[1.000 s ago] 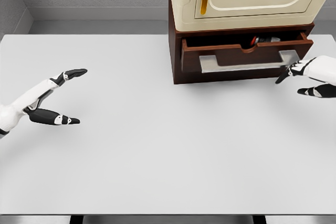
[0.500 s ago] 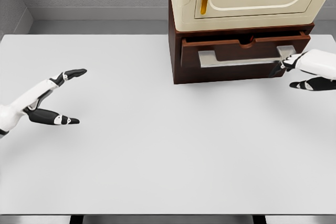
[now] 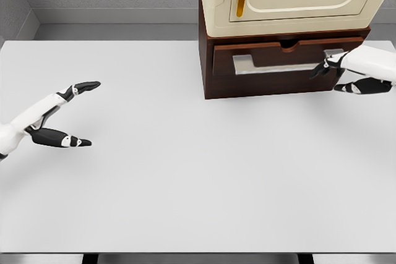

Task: Put the switch into the drawer with left arm, and close the drawer with right arm

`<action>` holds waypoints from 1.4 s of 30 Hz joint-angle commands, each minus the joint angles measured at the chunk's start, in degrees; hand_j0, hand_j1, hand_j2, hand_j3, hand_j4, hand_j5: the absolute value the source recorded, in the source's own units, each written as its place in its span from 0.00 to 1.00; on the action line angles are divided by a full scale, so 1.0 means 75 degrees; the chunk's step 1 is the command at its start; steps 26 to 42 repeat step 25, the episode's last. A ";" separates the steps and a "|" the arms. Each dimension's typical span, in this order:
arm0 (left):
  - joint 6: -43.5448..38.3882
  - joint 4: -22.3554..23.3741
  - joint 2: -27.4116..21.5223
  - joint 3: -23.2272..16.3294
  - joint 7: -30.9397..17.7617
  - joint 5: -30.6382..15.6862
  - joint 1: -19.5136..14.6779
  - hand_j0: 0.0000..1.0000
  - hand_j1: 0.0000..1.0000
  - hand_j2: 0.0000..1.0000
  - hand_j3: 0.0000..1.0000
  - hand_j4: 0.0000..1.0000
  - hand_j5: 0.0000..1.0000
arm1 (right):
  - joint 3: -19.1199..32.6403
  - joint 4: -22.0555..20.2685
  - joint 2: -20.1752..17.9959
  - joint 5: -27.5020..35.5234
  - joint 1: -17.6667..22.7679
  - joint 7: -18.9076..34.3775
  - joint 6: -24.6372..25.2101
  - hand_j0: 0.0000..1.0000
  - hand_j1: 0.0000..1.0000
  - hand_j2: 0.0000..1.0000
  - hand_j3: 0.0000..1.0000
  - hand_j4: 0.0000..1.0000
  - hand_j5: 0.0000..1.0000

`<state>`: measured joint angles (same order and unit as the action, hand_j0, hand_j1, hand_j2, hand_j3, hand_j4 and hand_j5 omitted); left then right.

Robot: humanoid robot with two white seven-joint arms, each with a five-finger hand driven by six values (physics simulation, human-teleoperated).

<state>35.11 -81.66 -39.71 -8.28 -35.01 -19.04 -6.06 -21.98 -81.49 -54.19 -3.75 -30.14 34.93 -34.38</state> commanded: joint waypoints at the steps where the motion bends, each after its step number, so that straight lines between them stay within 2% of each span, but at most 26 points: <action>1: -0.0015 0.0001 -0.0037 -0.0009 0.0002 -0.0063 0.0000 1.00 1.00 1.00 1.00 1.00 1.00 | -0.0163 0.0131 0.0065 -0.0133 -0.0012 0.0009 -0.0082 0.68 0.68 0.68 0.68 0.68 0.68; 10: -0.0015 0.0001 0.0010 -0.0010 0.0002 -0.0063 0.0000 1.00 1.00 1.00 1.00 1.00 1.00 | -0.0175 0.0342 0.0229 -0.0227 -0.0211 0.0009 -0.0082 0.69 0.69 0.69 0.69 0.69 0.69; 17: -0.0015 0.0048 0.0022 -0.0010 0.0002 -0.0074 0.0000 1.00 1.00 1.00 1.00 1.00 1.00 | -0.0163 0.0261 0.0147 -0.0274 -0.0106 0.0009 -0.0082 0.69 0.69 0.69 0.69 0.69 0.69; 18: -0.0015 0.0060 0.0033 -0.0010 0.0002 -0.0063 0.0000 1.00 1.00 1.00 1.00 1.00 1.00 | -0.0163 0.0167 0.0112 -0.0274 -0.0047 0.0009 -0.0082 0.69 0.69 0.69 0.69 0.69 0.69; 19: -0.0015 0.0060 0.0045 -0.0010 0.0002 -0.0063 0.0000 1.00 1.00 1.00 1.00 1.00 1.00 | -0.0139 -0.0044 -0.0133 -0.0286 0.0105 0.0009 -0.0082 0.69 0.69 0.69 0.69 0.69 0.69; 21: -0.0015 0.0071 0.0057 -0.0010 0.0002 -0.0063 0.0000 1.00 1.00 1.00 1.00 1.00 1.00 | -0.0058 -0.0676 -0.0520 -0.0333 0.0527 0.0009 -0.0082 0.69 0.69 0.69 0.69 0.69 0.69; 22: -0.0015 0.0083 0.0045 -0.0010 0.0002 -0.0063 0.0000 1.00 1.00 1.00 1.00 1.00 1.00 | 0.0130 -0.1122 -0.0708 -0.0344 0.0936 0.0009 -0.0082 0.69 0.69 0.69 0.69 0.69 0.69; 24: -0.0015 0.0083 0.0057 -0.0010 0.0002 -0.0074 0.0000 1.00 1.00 1.00 1.00 1.00 1.00 | 0.0762 -0.1743 -0.0931 -0.0555 0.1745 0.0009 -0.0082 1.00 1.00 1.00 1.00 1.00 1.00; 25: -0.0015 0.0083 0.0057 -0.0010 0.0002 -0.0074 0.0000 1.00 1.00 1.00 1.00 1.00 1.00 | 0.0927 -0.1779 -0.0943 -0.0567 0.1898 0.0009 -0.0082 1.00 1.00 1.00 1.00 1.00 1.00; 42: -0.0015 0.0083 0.0057 -0.0010 0.0002 -0.0074 0.0000 1.00 1.00 1.00 1.00 1.00 1.00 | 0.0927 -0.1779 -0.0943 -0.0567 0.1898 0.0009 -0.0082 1.00 1.00 1.00 1.00 1.00 1.00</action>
